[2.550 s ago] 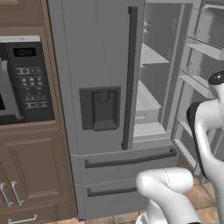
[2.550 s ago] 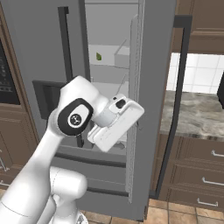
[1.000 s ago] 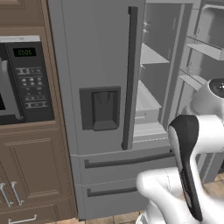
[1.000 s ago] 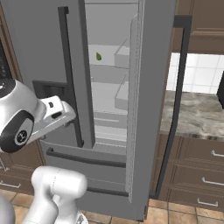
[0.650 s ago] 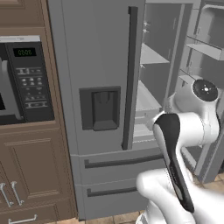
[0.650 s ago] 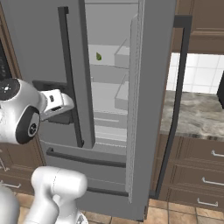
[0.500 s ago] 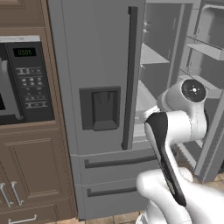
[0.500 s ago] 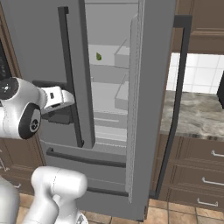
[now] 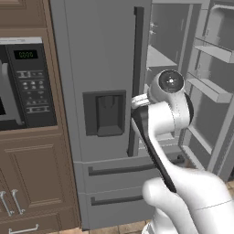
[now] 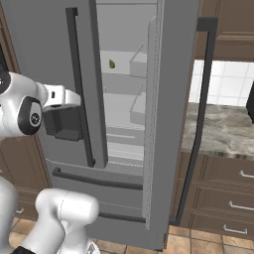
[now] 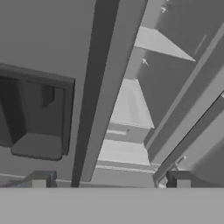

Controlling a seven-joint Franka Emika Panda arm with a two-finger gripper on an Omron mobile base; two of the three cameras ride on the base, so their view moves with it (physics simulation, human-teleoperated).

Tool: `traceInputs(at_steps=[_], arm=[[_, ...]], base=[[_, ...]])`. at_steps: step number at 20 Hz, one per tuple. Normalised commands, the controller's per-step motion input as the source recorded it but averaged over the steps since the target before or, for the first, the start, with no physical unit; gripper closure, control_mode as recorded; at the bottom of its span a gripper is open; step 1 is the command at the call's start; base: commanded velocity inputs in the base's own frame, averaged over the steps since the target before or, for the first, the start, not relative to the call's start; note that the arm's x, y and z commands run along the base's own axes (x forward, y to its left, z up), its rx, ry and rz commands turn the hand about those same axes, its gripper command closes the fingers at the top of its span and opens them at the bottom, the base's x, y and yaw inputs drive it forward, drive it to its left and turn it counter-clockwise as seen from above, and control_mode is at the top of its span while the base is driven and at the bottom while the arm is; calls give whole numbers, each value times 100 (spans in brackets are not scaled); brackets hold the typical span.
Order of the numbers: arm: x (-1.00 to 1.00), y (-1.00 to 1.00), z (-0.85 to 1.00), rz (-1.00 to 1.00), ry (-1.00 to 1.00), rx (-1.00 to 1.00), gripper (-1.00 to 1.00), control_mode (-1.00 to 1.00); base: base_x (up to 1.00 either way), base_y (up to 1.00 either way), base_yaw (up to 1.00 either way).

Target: There is a bowl on the dining counter. Grab a lemon wedge from the fridge and place it in the bowl. Then get the liquor bottle and glass cup from the cabinet and place them next to the bowl.

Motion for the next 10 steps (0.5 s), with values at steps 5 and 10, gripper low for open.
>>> traceInputs(at_steps=[5,10], arm=[[44,0,0,0,5,18,-100,-100],[60,1,-2,0,0,10,-100,-100]], base=[[0,0,0],[0,0,0]])
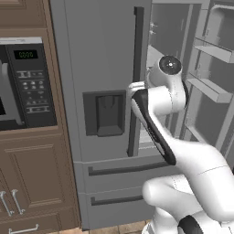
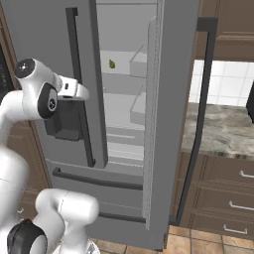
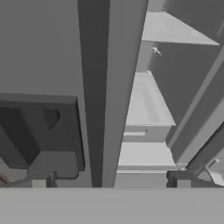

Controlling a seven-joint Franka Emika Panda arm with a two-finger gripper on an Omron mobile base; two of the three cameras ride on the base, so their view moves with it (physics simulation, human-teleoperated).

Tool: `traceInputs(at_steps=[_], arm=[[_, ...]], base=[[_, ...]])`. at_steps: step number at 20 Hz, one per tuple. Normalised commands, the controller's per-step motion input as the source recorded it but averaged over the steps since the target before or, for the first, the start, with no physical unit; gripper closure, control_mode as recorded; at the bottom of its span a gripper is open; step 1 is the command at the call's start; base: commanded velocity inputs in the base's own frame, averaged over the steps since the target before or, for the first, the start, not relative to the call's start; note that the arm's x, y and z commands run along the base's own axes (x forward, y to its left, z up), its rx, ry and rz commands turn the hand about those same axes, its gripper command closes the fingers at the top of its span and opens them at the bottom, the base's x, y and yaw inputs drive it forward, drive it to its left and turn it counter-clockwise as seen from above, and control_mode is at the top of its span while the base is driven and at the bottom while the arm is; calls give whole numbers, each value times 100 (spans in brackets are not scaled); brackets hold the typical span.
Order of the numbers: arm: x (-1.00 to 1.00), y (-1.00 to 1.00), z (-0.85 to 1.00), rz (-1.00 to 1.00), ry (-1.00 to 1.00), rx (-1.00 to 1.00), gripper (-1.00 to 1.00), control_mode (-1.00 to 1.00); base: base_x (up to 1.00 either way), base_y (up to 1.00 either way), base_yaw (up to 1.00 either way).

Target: There is a bowl on the dining counter. Grab a lemon wedge from the fridge and place it in the bowl. Then get the liquor bottle and glass cup from the cabinet and place them next to the bowl.

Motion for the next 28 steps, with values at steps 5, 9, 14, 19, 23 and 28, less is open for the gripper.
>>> traceInputs(at_steps=[5,9,14,19,23,28], arm=[[70,10,-16,0,0,0,-100,-100],[46,19,-22,0,-1,0,-100,-100],[36,12,-14,0,-2,0,-100,-100],[51,0,-8,0,-3,0,-100,-100],[44,0,-7,0,-3,0,-100,-100],[34,0,-7,0,-3,0,100,-100]], base=[[0,0,0],[0,0,0],[0,0,0],[0,0,0],[0,0,0],[0,0,0]])
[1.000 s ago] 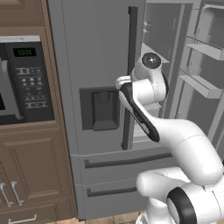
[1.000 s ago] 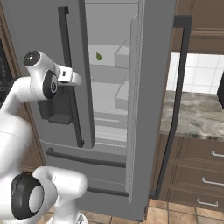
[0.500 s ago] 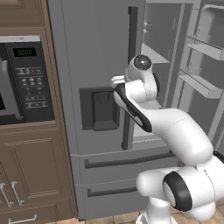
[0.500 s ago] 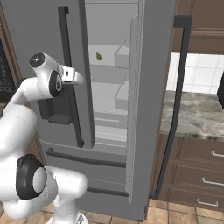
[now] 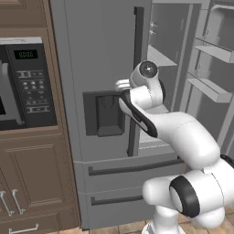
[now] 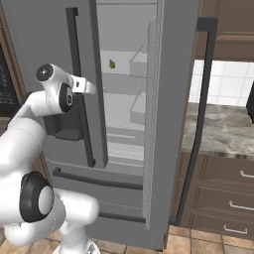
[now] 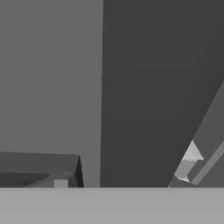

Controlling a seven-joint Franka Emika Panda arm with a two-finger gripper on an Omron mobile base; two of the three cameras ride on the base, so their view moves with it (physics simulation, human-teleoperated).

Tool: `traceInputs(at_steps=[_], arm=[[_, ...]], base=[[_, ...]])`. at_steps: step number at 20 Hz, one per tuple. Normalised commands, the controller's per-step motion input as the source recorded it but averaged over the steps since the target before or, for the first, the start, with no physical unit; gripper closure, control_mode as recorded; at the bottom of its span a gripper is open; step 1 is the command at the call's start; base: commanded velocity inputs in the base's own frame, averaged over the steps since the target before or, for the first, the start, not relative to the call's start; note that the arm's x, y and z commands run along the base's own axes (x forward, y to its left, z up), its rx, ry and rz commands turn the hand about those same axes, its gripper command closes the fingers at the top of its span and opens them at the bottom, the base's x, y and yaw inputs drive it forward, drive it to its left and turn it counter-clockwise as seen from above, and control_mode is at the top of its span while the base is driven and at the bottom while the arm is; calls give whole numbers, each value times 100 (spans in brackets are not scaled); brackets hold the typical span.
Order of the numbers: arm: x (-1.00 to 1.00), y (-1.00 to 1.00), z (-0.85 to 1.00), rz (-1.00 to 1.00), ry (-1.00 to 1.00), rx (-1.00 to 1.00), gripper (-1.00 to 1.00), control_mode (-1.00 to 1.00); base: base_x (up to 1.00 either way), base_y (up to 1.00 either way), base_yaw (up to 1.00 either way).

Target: There is a bowl on the dining counter. Grab a lemon wedge from the fridge and place it in the bowl. Then get the liquor bottle and glass cup from the cabinet and place them next to the bowl.

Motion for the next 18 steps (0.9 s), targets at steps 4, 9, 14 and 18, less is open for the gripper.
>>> traceInputs(at_steps=[4,9,14,18], arm=[[16,0,-7,0,0,0,100,-100],[-24,21,0,0,6,-1,100,-100],[-99,62,0,3,8,-1,100,-100],[-100,85,0,6,6,-4,100,-100]], base=[[0,0,0],[0,0,0],[0,0,0],[0,0,0]])
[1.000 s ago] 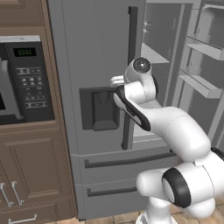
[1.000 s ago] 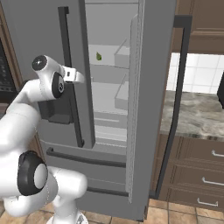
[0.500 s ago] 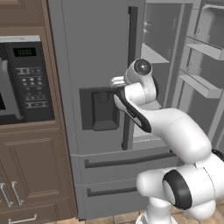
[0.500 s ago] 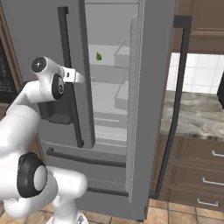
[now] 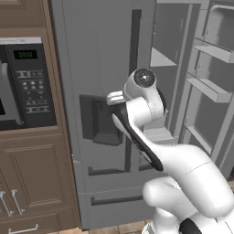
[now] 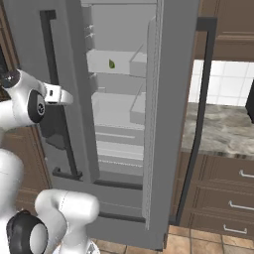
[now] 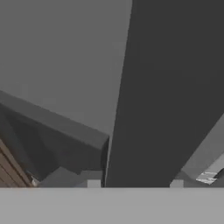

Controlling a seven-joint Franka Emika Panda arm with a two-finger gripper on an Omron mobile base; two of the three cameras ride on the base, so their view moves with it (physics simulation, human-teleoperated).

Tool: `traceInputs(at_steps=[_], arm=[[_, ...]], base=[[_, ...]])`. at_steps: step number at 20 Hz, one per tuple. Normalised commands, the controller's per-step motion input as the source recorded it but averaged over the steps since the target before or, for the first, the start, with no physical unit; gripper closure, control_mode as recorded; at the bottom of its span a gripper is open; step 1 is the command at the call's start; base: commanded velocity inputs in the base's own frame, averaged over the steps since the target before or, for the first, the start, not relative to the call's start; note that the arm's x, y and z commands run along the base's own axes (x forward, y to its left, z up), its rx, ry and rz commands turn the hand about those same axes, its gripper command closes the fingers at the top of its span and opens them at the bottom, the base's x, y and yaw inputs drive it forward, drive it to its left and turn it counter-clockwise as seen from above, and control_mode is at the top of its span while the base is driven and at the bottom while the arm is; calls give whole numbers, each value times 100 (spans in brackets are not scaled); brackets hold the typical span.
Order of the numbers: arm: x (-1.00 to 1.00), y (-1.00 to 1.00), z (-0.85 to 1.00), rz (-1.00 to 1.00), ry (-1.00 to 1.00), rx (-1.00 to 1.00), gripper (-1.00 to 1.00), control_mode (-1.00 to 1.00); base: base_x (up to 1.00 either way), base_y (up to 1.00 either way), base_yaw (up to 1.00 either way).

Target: There is a bowl on the dining counter. Grab a lemon wedge from the fridge and place it in the bowl. Then get the liquor bottle and glass cup from the cabinet and place them next to the bowl.

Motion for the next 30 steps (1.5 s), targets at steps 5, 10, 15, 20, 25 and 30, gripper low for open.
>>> traceInputs(at_steps=[5,10,15,20,25,30], arm=[[-100,96,0,6,8,-6,100,-100],[-100,100,0,5,14,-7,-100,-100],[-83,57,0,0,6,-6,-100,-100],[-83,-52,11,3,-2,5,-100,-100],[-82,-100,38,9,-7,22,-100,-100],[3,-97,43,8,0,23,-100,-100]], base=[[0,0,0],[0,0,0],[0,0,0],[0,0,0],[0,0,0],[0,0,0]])
